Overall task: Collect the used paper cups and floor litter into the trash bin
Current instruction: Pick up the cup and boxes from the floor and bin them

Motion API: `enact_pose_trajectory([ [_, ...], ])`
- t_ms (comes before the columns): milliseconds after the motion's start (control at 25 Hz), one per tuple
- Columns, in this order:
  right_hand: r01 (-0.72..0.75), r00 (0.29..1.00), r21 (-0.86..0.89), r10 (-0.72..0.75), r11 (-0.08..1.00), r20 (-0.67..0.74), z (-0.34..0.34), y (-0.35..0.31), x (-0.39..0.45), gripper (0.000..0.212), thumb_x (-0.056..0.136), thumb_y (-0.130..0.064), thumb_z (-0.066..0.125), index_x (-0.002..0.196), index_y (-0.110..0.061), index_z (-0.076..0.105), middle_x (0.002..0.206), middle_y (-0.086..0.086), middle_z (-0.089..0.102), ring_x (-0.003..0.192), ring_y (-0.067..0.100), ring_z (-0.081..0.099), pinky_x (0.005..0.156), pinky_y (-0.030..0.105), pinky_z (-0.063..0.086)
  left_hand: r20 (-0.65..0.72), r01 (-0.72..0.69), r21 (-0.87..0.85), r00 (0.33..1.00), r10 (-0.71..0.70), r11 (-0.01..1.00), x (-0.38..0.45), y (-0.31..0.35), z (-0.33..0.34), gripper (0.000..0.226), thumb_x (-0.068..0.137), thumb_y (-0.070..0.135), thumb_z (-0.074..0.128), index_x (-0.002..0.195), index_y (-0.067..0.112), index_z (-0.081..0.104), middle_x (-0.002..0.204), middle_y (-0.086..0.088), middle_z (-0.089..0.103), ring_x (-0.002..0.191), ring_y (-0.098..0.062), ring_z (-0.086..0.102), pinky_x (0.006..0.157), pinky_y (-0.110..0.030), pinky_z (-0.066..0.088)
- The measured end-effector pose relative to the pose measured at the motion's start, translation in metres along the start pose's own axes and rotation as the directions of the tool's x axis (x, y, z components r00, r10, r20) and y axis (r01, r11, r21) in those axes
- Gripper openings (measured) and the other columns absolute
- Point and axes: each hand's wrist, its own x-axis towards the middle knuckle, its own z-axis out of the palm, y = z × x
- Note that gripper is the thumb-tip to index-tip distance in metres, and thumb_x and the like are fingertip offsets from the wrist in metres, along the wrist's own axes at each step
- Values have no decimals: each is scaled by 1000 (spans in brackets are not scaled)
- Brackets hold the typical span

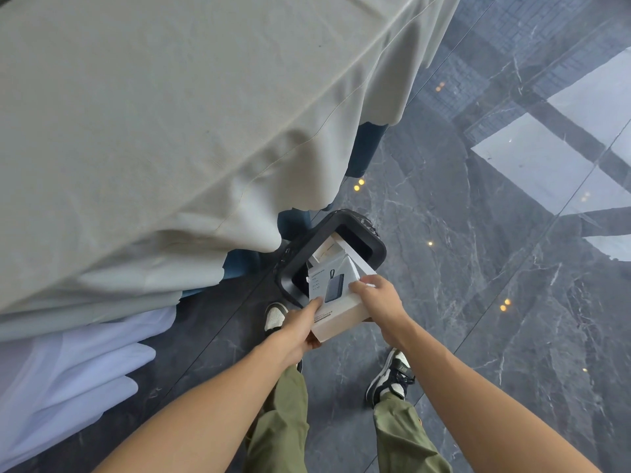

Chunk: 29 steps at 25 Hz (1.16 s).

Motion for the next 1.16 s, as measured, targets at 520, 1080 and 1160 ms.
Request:
enact_pose_trajectory([
  [520, -195, 973, 41, 199, 980, -116, 6, 43, 62, 42, 95, -24, 68, 128, -1, 56, 116, 8, 66, 85, 25, 75, 64, 35, 61, -70, 7, -71, 997, -12, 997, 17, -6, -7, 27, 99, 42, 60, 92, 15, 59, 86, -11, 68, 70, -23, 65, 49, -29, 48],
  [1080, 196, 949, -177, -232, 964, -213, -14, 4, 57, 27, 94, -37, 65, 108, -15, 57, 94, 1, 68, 79, 29, 75, 75, 51, 65, 4, 20, -179, 1000, -20, 984, 13, 8, 15, 27, 106, 33, 53, 99, 8, 60, 86, -20, 70, 67, -29, 69, 57, -35, 57],
  [1160, 199, 946, -219, -245, 955, -213, -16, 9, 60, 35, 94, -39, 64, 117, -14, 55, 97, 2, 66, 85, 28, 73, 80, 51, 63, -4, -7, -153, 1000, 6, 988, 22, 14, 18, 26, 108, 32, 49, 100, 9, 58, 92, -19, 69, 73, -30, 70, 66, -37, 58],
])
